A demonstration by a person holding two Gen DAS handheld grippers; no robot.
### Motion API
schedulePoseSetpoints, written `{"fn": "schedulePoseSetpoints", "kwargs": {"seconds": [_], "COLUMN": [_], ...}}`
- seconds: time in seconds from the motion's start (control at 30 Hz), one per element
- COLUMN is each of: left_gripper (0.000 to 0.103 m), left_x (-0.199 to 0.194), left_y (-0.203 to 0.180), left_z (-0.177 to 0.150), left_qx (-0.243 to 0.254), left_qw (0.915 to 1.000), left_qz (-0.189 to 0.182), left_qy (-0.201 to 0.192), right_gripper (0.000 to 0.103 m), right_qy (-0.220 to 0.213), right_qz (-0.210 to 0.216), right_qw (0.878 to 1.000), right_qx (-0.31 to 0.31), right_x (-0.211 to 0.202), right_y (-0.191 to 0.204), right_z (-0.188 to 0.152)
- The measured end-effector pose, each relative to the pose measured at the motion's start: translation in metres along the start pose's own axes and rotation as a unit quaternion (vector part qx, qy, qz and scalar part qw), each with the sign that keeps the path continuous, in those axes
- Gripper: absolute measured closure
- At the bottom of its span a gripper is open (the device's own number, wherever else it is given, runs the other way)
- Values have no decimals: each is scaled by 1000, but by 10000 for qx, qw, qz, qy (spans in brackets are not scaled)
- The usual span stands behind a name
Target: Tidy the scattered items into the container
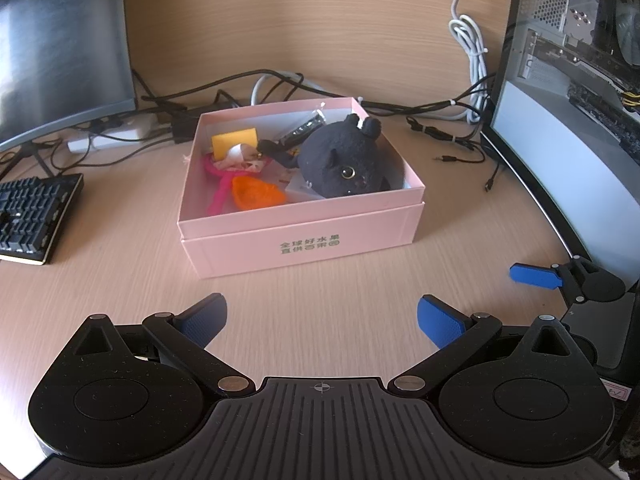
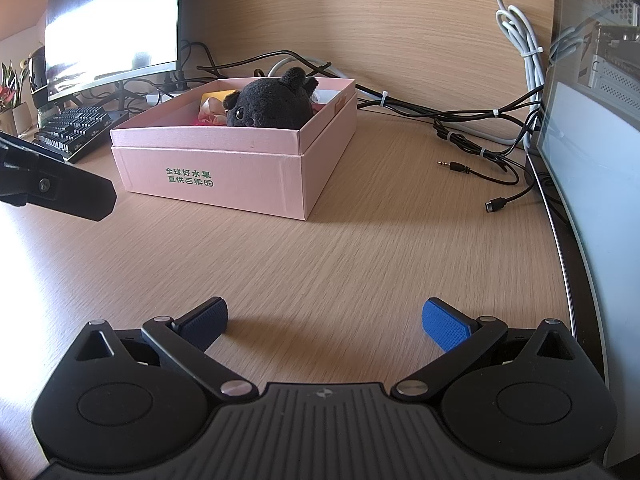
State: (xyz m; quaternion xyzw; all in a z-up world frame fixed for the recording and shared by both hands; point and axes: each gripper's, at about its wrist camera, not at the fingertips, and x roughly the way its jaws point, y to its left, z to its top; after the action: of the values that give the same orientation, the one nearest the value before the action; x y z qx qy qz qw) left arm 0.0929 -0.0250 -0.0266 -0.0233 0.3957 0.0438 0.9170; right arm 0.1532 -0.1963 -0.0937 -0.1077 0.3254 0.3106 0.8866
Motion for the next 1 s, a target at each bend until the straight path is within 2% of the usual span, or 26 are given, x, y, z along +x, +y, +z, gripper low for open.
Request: {"fn": "schedulePoseSetpoints", "kwargs": {"seconds": [1.0], "left_gripper": [0], "left_x": [-3], "left_y": [1], "left_z": [-2], "left_qx": [-8], "left_qw": [9999], "left_qz": [136], "left_qy": [-51], "right_gripper": [0], "right_qy": [1], "right_qz": [1], "right_qw": [10000], "right_qx": [0], "right_x": [0], "right_y": [0], "right_z": [0]}}
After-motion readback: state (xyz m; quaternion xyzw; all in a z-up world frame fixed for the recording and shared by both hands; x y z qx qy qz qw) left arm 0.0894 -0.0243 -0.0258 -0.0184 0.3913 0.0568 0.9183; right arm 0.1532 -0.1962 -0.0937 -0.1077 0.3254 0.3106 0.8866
